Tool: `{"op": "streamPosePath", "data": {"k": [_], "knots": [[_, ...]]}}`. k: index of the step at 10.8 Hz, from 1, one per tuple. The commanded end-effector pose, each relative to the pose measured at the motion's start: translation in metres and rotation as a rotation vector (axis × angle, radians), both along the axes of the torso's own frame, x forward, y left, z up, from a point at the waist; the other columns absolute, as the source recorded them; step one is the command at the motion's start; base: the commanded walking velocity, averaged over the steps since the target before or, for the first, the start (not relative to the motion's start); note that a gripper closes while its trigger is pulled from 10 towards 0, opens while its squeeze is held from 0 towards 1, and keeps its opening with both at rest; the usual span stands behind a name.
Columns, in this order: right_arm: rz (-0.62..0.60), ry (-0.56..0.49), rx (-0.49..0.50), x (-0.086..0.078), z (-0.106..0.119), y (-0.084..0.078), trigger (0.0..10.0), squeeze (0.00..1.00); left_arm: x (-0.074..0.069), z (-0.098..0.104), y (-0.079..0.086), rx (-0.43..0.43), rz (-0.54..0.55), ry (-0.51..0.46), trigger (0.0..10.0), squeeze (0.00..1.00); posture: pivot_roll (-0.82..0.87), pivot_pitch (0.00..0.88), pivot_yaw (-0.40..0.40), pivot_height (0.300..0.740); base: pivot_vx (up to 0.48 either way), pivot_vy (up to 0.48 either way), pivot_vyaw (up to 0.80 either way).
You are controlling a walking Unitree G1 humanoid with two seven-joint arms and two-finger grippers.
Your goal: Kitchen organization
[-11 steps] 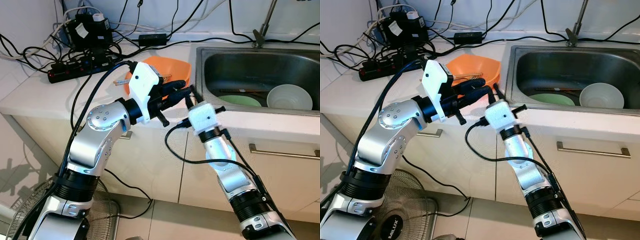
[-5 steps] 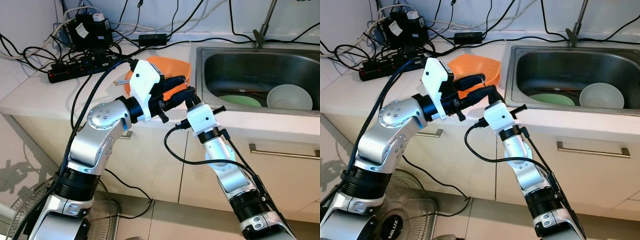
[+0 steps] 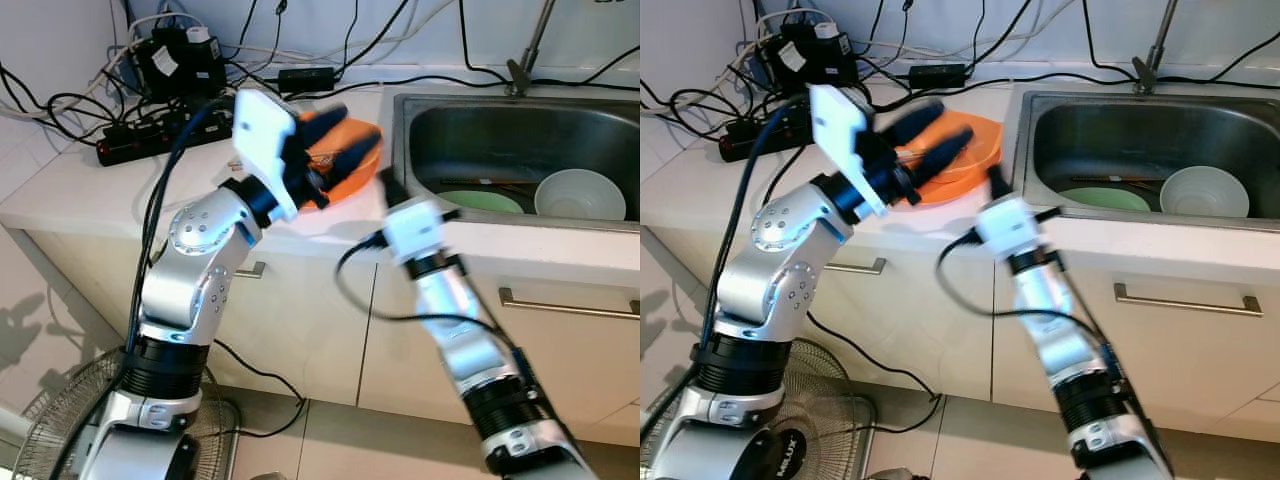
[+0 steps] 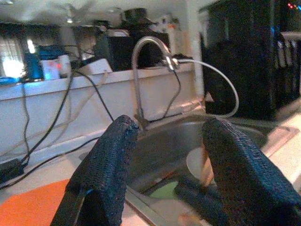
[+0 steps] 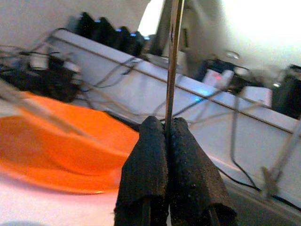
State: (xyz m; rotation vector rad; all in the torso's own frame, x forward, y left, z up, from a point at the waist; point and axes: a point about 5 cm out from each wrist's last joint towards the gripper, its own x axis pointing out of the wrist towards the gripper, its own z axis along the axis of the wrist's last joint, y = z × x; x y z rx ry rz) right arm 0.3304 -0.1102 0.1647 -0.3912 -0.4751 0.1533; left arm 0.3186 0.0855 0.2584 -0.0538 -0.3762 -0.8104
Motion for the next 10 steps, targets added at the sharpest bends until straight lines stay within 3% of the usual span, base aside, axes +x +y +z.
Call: {"op": "streamPosePath", "data": {"k": [1, 3, 6, 7, 8, 10], "knots": [[-0.049, -0.009, 0.045, 0.007, 0.01, -0.01, 0.0, 0.0, -0.002, 0.0, 0.005, -0.032, 0.031, -0.005, 10.0, 0.0, 0.08, 0.0, 0.068, 0.74, 0.0, 0.0, 0.0], [-0.137, -0.005, 0.145, 0.014, 0.019, -0.035, 0.0, 0.0, 0.007, -0.029, 0.008, -0.09, 0.208, 0.076, 10.0, 0.0, 0.07, 0.0, 0.067, 0.74, 0.0, 0.0, 0.0], [-0.201, -0.014, 0.194, 0.02, 0.026, -0.06, 0.0, 0.0, 0.004, -0.055, -0.003, -0.112, 0.25, 0.148, 10.0, 0.0, 0.07, 0.0, 0.07, 0.74, 0.0, 0.0, 0.0], [-0.24, 0.015, 0.208, 0.027, 0.024, -0.073, 8.6, 0.0, -0.004, -0.066, -0.02, -0.073, 0.196, 0.163, 10.0, 0.0, 0.07, 0.0, 0.069, 0.74, 0.0, 0.0, 0.0], [-0.26, 0.039, 0.211, 0.032, 0.022, -0.08, 10.0, 0.0, -0.009, -0.078, -0.032, 0.002, 0.172, 0.167, 10.0, 0.0, 0.08, 0.0, 0.066, 0.74, 0.0, 0.0, 0.0], [-0.247, 0.056, 0.185, 0.042, 0.026, -0.082, 10.0, 0.0, -0.017, -0.095, -0.043, 0.049, 0.143, 0.215, 10.0, 0.0, 0.08, 0.0, 0.064, 0.74, 0.0, 0.0, 0.0]]}}
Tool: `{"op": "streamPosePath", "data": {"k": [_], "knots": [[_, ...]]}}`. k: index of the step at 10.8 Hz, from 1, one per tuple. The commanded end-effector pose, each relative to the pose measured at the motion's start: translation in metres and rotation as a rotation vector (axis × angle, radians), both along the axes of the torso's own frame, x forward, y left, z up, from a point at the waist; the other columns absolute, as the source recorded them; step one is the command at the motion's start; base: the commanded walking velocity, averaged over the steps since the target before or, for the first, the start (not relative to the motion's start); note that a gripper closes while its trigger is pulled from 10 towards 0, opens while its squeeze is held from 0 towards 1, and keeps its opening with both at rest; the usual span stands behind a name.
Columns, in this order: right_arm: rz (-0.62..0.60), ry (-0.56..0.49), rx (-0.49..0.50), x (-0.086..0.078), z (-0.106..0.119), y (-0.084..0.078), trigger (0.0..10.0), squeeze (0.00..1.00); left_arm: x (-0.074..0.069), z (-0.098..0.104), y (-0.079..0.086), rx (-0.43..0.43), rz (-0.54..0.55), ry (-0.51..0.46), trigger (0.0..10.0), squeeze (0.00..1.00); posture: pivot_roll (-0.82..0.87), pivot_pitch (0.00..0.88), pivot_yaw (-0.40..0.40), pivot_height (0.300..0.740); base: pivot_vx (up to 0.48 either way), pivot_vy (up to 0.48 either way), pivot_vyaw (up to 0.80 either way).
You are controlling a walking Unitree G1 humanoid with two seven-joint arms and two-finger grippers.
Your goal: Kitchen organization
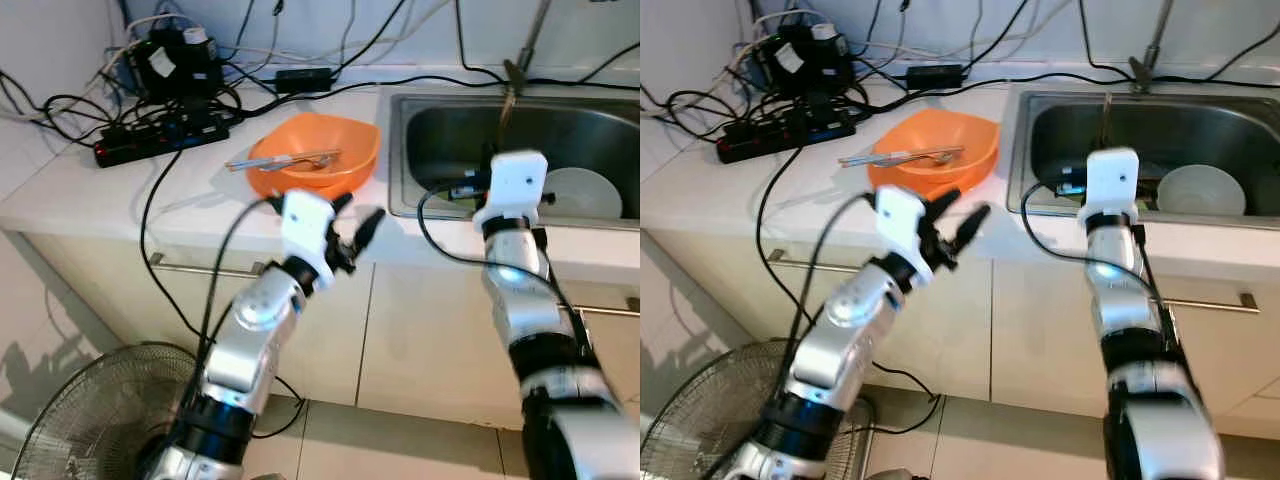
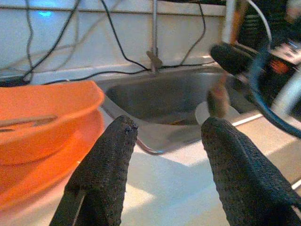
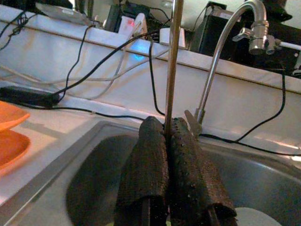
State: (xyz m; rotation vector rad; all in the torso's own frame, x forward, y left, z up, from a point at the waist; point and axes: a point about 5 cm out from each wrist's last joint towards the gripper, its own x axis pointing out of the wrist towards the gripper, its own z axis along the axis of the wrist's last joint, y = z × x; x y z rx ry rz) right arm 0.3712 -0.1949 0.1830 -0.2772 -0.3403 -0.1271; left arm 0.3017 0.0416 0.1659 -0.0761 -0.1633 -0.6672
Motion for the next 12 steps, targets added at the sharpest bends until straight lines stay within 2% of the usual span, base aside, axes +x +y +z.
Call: {"op": "streamPosePath", "data": {"k": [1, 5, 7, 9, 10, 12], "knots": [[0.019, -0.026, 0.004, 0.005, 0.01, 0.001, 10.0, 0.0, -0.001, -0.002, -0.001, 0.015, 0.004, 0.008, 10.0, 0.0, 0.1, 0.0, 0.057, 0.74, 0.0, 0.0, 0.0], [0.053, -0.029, -0.018, 0.019, 0.024, 0.006, 10.0, 0.0, -0.009, 0.001, 0.007, 0.013, 0.04, -0.005, 10.0, 0.0, 0.16, 0.0, 0.051, 0.74, 0.0, 0.0, 0.0], [0.106, -0.031, -0.003, 0.019, 0.019, 0.021, 10.0, 0.0, -0.028, -0.005, 0.012, 0.025, 0.054, 0.032, 10.0, 0.0, 0.2, 0.012, 0.063, 0.74, 0.0, 0.0, 0.0], [0.13, -0.03, 0.007, 0.018, 0.014, 0.027, 10.0, 0.0, -0.039, -0.007, 0.011, 0.021, 0.055, 0.062, 10.0, 0.0, 0.2, 0.039, 0.072, 0.74, 0.0, 0.0, 0.0], [0.138, -0.037, 0.003, 0.017, 0.014, 0.029, 10.0, 0.0, -0.042, -0.007, 0.01, 0.015, 0.053, 0.075, 10.0, 0.0, 0.2, 0.039, 0.072, 0.74, 0.0, 0.0, 0.0], [0.135, -0.085, 0.037, 0.012, 0.013, 0.028, 10.0, 0.0, -0.037, -0.008, 0.011, 0.022, 0.094, 0.071, 10.0, 0.0, 0.17, 0.039, 0.07, 0.74, 0.0, 0.0, 0.0]]}}
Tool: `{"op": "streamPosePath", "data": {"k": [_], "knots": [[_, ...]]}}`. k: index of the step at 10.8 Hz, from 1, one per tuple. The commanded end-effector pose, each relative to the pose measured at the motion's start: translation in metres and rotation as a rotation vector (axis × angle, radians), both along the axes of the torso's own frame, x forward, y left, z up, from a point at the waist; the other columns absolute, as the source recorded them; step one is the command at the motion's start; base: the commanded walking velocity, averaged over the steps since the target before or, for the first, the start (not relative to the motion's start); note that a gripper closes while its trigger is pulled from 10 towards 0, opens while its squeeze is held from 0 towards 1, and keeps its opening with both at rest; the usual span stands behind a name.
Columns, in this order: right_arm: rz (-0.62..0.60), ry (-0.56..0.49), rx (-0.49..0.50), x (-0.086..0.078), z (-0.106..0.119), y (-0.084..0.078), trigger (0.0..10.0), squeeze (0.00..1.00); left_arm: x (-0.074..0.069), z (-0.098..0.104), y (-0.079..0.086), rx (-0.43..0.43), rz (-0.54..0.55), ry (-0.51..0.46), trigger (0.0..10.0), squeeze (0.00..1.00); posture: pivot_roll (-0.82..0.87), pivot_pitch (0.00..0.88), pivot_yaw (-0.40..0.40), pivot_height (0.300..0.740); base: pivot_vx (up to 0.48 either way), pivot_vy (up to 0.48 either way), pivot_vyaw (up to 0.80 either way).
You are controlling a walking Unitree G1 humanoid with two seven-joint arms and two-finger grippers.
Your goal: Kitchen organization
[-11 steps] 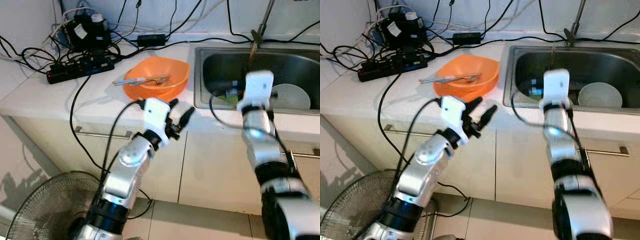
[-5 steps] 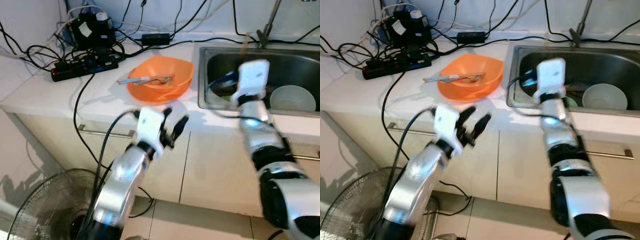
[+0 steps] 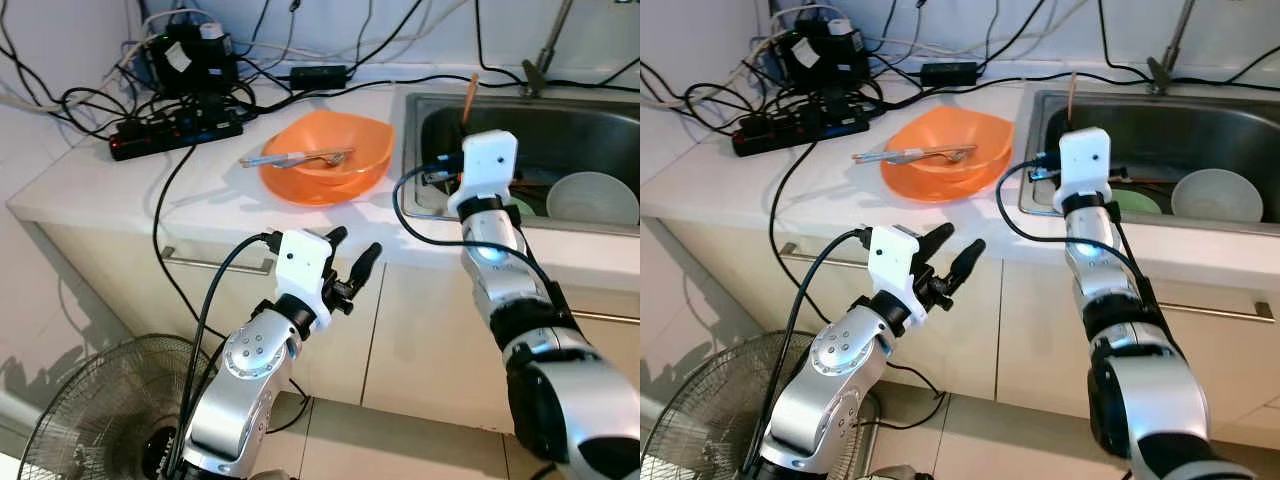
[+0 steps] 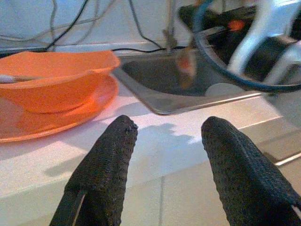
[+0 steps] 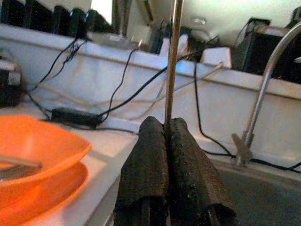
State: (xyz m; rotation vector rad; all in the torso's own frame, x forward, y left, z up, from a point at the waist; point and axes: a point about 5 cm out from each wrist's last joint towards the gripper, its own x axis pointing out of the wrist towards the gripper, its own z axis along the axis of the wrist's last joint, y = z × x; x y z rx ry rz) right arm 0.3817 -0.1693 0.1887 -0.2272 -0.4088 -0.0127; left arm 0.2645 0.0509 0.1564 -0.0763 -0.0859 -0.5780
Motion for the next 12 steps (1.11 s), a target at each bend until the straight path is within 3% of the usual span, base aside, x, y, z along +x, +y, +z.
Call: {"op": "streamPosePath", "data": {"k": [1, 4, 5, 6, 8, 10, 12], "knots": [[0.0, -0.065, 0.04, -0.004, 0.006, 0.001, 10.0, 0.0, 0.009, 0.001, 0.008, -0.005, 0.084, -0.019, 10.0, 0.0, 0.16, 0.031, 0.067, 0.74, 0.0, 0.0, 0.0], [-0.028, -0.1, 0.055, -0.024, -0.006, -0.004, 10.0, 0.0, 0.033, -0.007, 0.022, 0.04, 0.23, -0.069, 10.0, 0.0, 0.1, 0.0, 0.063, 0.74, 0.0, 0.0, 0.0], [-0.039, -0.093, 0.065, -0.033, -0.016, -0.003, 10.0, 0.0, 0.04, -0.006, 0.027, 0.052, 0.292, -0.131, 10.0, 0.0, 0.08, 0.0, 0.067, 0.74, 0.0, 0.0, 0.0], [-0.054, -0.093, 0.08, -0.039, -0.021, -0.003, 10.0, 0.0, 0.043, -0.01, 0.03, 0.028, 0.323, -0.128, 10.0, 0.0, 0.08, 0.0, 0.069, 0.74, 0.0, 0.0, 0.0], [-0.062, -0.082, 0.075, -0.044, -0.026, 0.005, 10.0, 0.0, 0.049, -0.02, 0.037, 0.051, 0.417, -0.161, 10.0, 0.0, 0.06, 0.0, 0.077, 0.74, 0.0, 0.0, 0.0], [-0.06, -0.095, 0.075, -0.044, -0.024, 0.011, 10.0, 0.0, 0.055, -0.022, 0.038, 0.02, 0.435, -0.15, 10.0, 0.0, 0.07, 0.0, 0.079, 0.74, 0.0, 0.0, 0.0], [-0.069, -0.127, 0.072, -0.044, -0.016, 0.013, 10.0, 0.0, 0.063, -0.018, 0.049, 0.004, 0.472, -0.182, 10.0, 0.0, 0.07, 0.0, 0.086, 0.74, 0.0, 0.0, 0.0]]}}
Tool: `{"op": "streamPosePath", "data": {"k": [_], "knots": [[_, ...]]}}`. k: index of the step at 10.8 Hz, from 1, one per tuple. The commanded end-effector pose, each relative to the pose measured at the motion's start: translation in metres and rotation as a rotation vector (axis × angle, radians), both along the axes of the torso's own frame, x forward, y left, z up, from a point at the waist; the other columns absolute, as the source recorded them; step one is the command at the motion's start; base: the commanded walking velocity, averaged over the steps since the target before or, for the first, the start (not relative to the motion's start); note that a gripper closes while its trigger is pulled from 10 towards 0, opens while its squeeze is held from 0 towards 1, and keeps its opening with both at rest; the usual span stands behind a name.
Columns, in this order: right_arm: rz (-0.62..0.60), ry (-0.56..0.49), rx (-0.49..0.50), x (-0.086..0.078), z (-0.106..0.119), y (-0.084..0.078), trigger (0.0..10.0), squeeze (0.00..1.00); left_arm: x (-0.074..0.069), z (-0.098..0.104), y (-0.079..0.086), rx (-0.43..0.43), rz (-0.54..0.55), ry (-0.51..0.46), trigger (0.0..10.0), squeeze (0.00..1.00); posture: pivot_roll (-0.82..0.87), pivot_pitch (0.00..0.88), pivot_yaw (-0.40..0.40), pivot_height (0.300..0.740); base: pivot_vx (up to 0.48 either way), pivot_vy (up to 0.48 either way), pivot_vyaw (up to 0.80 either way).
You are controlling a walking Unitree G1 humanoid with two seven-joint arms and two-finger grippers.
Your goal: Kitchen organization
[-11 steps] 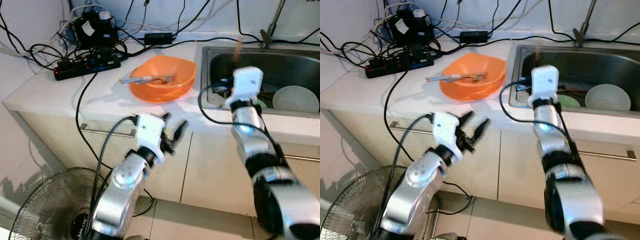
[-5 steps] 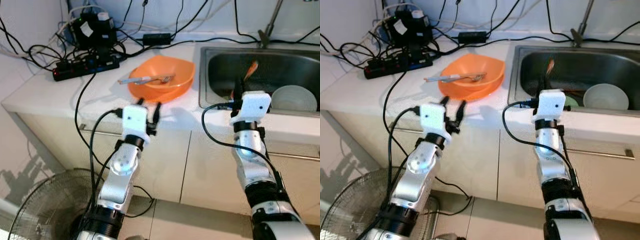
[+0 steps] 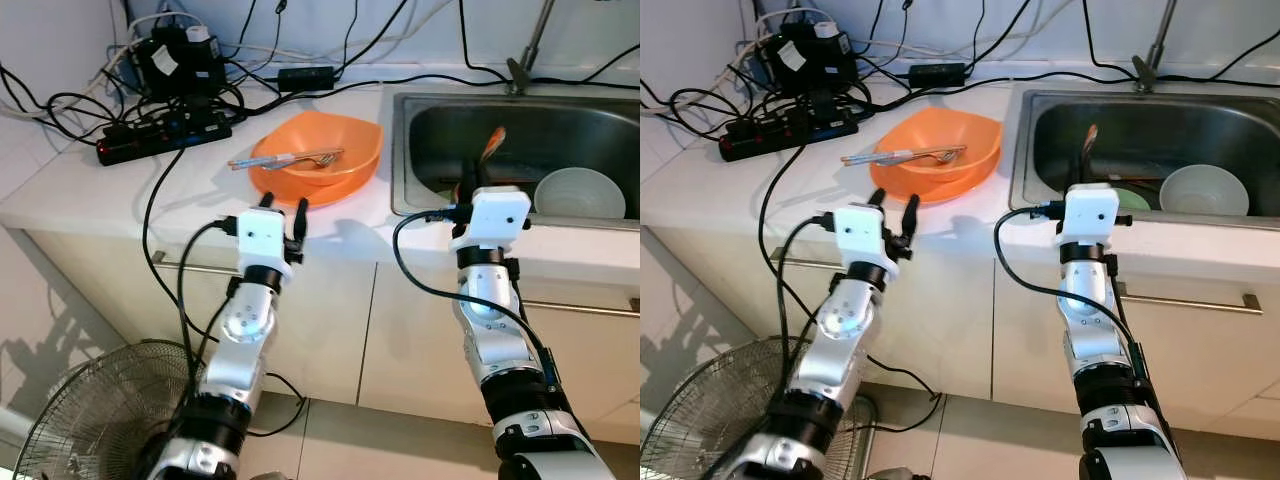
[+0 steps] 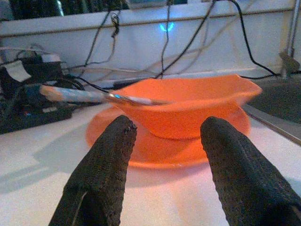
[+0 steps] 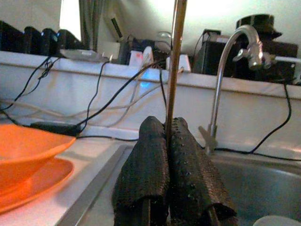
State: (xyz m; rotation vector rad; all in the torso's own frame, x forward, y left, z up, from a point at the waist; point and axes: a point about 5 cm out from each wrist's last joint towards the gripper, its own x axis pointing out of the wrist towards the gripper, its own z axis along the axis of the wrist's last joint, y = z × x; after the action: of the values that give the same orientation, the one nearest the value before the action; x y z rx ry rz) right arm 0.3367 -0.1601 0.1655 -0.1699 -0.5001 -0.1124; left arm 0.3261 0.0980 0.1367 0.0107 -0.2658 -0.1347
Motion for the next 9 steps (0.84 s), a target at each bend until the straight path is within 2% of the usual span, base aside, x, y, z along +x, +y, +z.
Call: {"op": "streamPosePath", "data": {"k": [1, 4, 9], "knots": [[0.008, -0.037, 0.005, 0.0005, 0.0103, 0.0042, 10.0, 0.0, 0.0052, 0.0071, 0.011, -0.01, 0.047, -0.029, 10.0, 0.0, 0.06, 0.0, 0.086, 0.74, 0.0, 0.0, 0.0], [0.011, -0.01, 0.019, -0.002, 0.003, 0.0064, 10.0, 0.0, 0.0072, 0.007, 0.011, -0.032, 0.047, -0.027, 10.0, 0.0, 0.05, 0.0, 0.085, 0.74, 0.0, -0.08, 0.0], [0.011, 0.002, 0.018, -0.0021, 0.0032, 0.0055, 10.0, 0.0, 0.007, 0.0052, 0.0056, -0.049, 0.031, -0.029, 10.0, 0.0, 0.05, 0.0, 0.073, 0.74, 0.0, -0.376, 0.0]]}}
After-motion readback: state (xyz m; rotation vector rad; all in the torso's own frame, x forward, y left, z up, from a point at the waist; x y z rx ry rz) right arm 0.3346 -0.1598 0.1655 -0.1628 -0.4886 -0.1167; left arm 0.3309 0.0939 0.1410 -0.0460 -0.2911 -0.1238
